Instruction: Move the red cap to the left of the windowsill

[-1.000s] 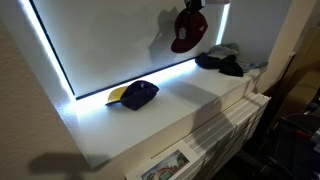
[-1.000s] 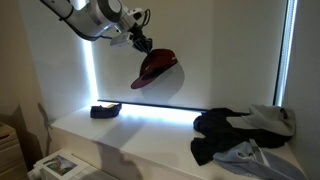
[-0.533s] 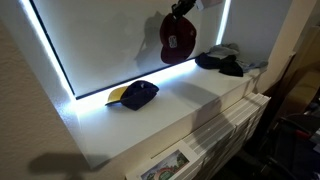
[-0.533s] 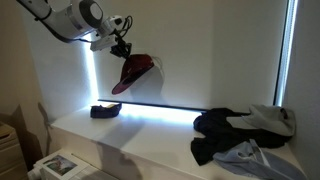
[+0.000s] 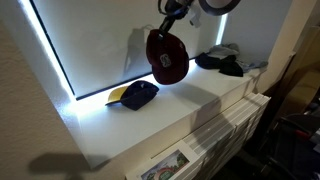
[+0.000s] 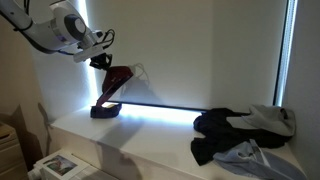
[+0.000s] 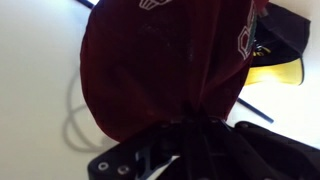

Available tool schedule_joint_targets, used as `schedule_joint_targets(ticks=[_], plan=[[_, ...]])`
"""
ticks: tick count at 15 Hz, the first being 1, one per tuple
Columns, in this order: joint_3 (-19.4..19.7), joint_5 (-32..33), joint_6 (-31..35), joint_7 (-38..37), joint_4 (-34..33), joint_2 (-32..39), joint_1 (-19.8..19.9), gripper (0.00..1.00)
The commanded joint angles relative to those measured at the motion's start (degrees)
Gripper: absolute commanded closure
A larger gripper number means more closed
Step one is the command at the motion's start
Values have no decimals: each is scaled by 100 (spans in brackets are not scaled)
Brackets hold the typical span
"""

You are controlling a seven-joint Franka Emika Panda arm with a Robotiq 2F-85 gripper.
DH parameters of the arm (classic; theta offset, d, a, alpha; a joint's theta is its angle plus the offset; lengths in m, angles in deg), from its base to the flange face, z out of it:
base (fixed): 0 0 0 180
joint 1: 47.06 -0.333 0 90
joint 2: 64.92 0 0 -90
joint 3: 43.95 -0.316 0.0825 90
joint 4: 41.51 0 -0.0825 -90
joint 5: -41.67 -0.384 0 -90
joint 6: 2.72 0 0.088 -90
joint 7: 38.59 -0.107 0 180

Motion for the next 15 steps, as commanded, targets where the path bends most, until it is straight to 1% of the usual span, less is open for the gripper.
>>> schedule_joint_targets(ticks=[1,2,3,4,6,7,8,9,10,11,12,14,15], plan=[[-939,-939,286,1435,347,-330,522,99],[-1279,-1510,331,1847,386,-407,692,99],[-1872,-2096,228,2189,445,-600,1058,99],[-2264,-2644,40,2470,331,-657,1249,99],[-3143,-3716,-428,3047,-217,-556,1814,99],[-3310,-4234,-736,3343,-587,-411,1931,99],[-3372,-4748,-1021,3693,-910,-270,2073,99],[-3284,-5261,-1241,4069,-1084,-160,2191,99],[-3036,-5645,-1142,4246,-1010,-119,2176,99],[-2933,-5640,-1028,4035,-1091,9,2260,99],[-2788,-5580,-739,3825,-1166,197,2325,99],[-2511,-5482,-497,3581,-1532,721,2498,99],[-2383,-5400,-321,3342,-1676,957,2514,99]])
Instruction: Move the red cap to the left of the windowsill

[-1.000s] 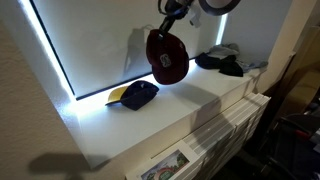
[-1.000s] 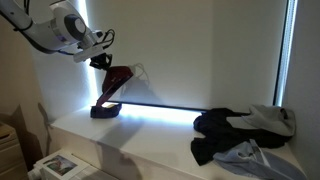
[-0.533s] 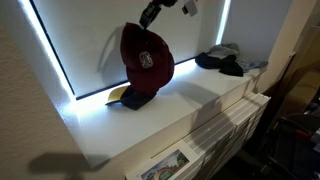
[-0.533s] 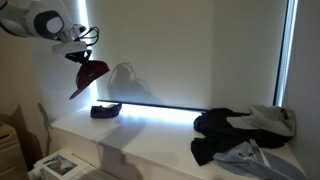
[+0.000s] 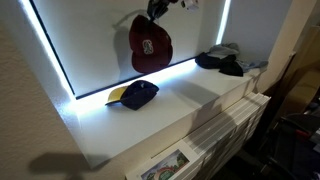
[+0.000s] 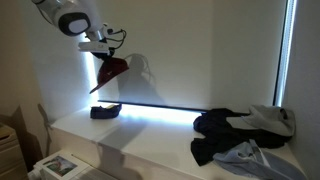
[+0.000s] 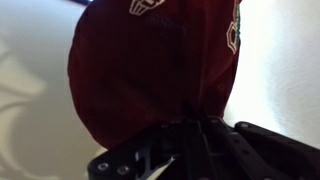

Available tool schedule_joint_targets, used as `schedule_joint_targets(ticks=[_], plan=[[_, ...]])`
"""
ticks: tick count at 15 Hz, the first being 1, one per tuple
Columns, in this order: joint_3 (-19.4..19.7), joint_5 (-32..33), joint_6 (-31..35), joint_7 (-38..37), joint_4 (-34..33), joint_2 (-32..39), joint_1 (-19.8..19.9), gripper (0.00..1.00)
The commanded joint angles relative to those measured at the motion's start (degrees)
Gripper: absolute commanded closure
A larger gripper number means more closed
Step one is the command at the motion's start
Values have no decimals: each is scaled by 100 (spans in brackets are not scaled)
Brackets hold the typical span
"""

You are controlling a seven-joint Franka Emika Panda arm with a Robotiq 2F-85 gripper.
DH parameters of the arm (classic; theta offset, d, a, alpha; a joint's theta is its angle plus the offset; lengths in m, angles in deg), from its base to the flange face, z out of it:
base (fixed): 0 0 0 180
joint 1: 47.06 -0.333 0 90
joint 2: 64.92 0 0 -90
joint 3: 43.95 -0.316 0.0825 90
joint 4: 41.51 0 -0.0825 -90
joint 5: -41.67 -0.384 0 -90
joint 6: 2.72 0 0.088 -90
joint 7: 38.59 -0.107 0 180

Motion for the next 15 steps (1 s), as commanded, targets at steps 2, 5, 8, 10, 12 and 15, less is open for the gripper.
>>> schedule_joint_targets(ticks=[2,5,8,10,12,15], plan=[[468,134,568,-790,-883,1207,87,92],[612,182,680,-1039,-1216,1669,-21,100],[834,400,572,-1517,-1429,1904,-219,71],[740,370,590,-1455,-1256,1822,-151,85],[831,434,590,-1623,-1362,1890,-241,70],[856,436,589,-1630,-1396,1903,-251,66]])
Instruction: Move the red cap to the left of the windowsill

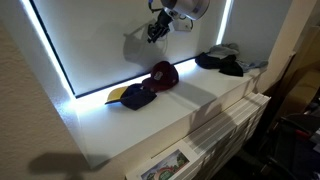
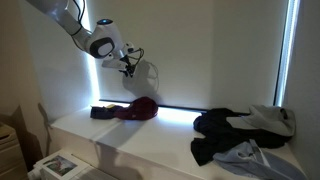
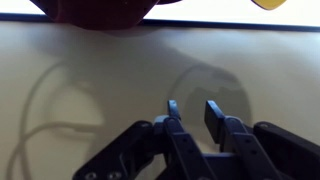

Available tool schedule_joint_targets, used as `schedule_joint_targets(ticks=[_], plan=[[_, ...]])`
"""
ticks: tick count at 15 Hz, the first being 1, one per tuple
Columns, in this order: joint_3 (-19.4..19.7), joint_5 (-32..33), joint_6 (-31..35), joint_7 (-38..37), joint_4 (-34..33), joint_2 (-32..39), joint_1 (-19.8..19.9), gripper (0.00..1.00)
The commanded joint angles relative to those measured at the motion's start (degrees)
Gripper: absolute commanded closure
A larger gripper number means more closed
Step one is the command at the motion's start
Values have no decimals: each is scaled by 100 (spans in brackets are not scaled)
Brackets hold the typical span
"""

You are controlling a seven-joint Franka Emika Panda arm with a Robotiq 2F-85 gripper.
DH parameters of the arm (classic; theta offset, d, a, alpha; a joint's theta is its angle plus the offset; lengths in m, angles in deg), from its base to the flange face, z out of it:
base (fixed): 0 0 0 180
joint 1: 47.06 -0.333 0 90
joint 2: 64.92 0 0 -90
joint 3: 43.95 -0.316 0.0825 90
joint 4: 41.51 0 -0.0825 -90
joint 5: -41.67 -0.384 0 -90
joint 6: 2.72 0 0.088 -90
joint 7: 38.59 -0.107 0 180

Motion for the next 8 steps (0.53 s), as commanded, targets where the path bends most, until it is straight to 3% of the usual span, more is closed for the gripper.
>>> schedule_joint_targets(ticks=[1,2,3,5,6,7,8], plan=[[4,0,0,0,-3,0,0,66],[5,0,-1,0,-5,0,0,66],[6,0,-1,0,-6,0,0,41],[315,97,-366,-378,259,-73,-49,33],[-72,777,-449,-990,583,-156,451,26],[128,227,-262,-424,150,1,67,19],[120,378,-272,-589,226,17,135,37]])
